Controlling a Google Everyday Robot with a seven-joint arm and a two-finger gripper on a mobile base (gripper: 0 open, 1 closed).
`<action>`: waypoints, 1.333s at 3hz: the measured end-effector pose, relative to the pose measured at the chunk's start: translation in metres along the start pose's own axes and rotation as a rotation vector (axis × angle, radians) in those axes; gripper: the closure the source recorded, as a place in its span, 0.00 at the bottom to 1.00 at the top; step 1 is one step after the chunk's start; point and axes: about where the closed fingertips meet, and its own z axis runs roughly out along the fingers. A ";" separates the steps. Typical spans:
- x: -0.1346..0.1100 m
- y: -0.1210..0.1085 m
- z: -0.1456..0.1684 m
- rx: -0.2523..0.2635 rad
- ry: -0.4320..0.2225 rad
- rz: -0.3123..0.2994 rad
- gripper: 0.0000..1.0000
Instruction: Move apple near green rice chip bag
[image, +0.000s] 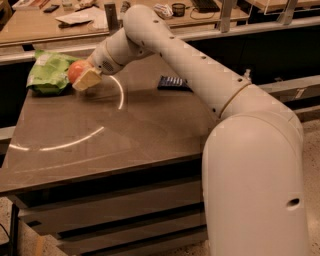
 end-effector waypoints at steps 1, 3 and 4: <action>0.000 0.004 0.005 -0.012 0.034 -0.009 0.00; 0.003 0.007 0.007 -0.041 0.055 -0.002 0.00; 0.007 0.004 0.001 -0.046 0.046 0.014 0.00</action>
Offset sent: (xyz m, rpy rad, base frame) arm -0.0052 0.0010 -0.0053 -0.0737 0.0251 0.0203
